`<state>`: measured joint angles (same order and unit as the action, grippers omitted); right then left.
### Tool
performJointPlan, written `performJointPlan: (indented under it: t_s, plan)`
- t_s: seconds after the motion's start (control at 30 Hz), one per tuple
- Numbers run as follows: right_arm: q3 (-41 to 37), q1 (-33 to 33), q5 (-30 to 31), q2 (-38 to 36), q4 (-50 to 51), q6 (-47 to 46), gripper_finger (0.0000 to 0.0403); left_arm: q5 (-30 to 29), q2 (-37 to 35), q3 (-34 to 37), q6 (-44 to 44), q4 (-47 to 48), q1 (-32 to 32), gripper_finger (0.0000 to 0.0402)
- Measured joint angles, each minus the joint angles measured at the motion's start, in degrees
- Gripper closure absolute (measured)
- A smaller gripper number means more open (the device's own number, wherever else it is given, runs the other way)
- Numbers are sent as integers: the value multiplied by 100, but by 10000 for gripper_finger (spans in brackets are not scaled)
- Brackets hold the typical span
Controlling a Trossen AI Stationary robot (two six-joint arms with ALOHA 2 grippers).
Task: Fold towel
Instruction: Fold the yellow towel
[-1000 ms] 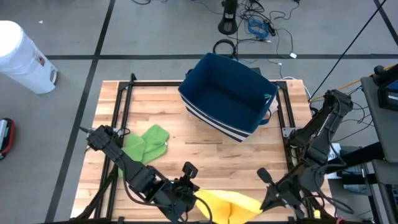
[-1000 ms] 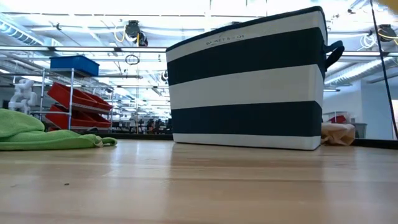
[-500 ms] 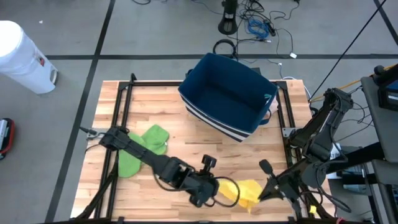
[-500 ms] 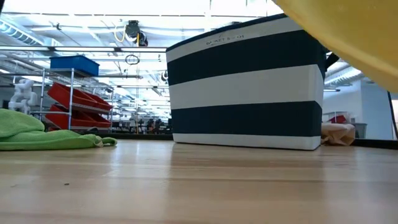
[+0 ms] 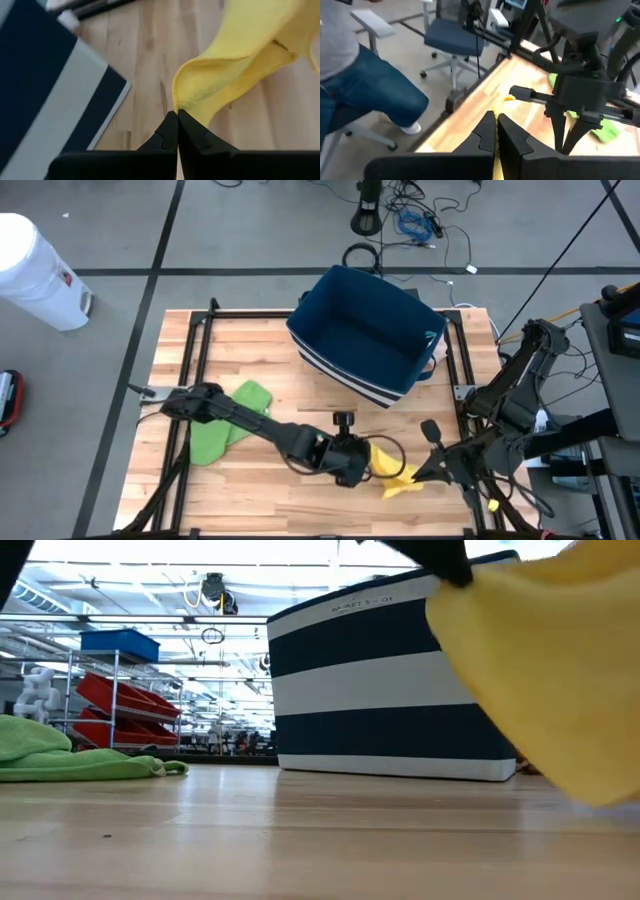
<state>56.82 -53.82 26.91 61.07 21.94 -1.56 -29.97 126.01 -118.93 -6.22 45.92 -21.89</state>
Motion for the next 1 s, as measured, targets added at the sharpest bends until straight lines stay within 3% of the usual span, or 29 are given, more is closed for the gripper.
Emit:
performJointPlan:
  t_s: [0.23,0.37,0.57,0.73,1.0]
  plan:
    - [0,485,-50,278,702,-516,403,-127,316,2,-462,163,207,401]
    - [0,761,-332,537,759,-538,403,-820,318,0,-532,421,236,388]
    - [-2,1197,-348,935,741,-332,403,-1712,318,0,-539,816,120,331]
    - [-2,1658,-646,1293,637,-114,403,-1728,318,0,-595,853,66,291]
    - [-2,2444,-603,1844,564,368,396,-1749,318,0,-529,989,-70,258]
